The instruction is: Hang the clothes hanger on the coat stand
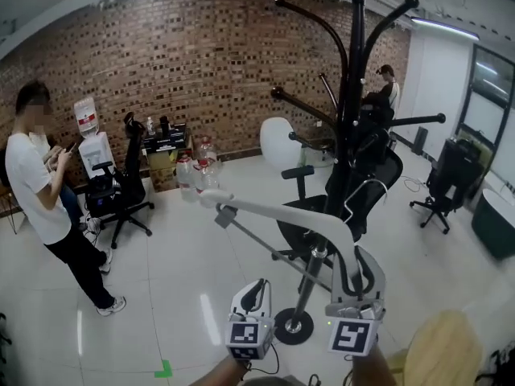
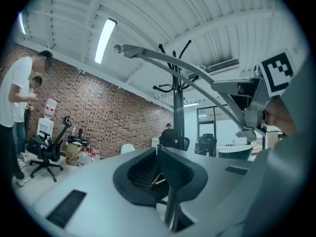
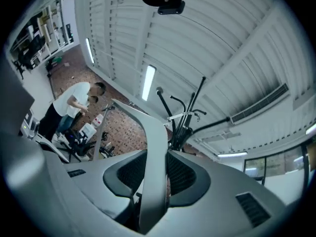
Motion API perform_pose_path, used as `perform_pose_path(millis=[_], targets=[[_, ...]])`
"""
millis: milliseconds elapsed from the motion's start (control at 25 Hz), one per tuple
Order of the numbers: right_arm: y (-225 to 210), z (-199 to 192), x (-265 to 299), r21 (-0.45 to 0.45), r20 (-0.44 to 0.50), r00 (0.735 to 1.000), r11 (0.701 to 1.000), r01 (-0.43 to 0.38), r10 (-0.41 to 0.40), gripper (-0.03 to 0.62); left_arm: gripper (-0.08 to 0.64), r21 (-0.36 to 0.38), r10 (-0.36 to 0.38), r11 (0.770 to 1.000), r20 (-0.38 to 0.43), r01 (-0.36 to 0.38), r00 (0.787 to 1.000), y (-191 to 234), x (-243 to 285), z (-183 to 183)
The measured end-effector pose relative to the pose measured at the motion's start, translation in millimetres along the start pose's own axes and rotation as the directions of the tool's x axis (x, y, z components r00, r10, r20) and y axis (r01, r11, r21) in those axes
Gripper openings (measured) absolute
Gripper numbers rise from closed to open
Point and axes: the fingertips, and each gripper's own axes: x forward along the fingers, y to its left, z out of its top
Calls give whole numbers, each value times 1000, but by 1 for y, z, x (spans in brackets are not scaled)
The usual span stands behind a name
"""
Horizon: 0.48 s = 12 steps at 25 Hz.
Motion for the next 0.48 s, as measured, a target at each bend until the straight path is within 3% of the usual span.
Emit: perform_pose_path(millis=[240, 480], targets=[[98, 133, 119, -97, 60, 992, 989, 116, -110, 115, 38, -9, -89, 996, 6, 89, 996, 173, 10, 50], [137, 199, 193, -186, 67, 988, 971, 150, -140, 115, 32, -48, -144, 988, 56, 147, 988, 243, 13, 65]])
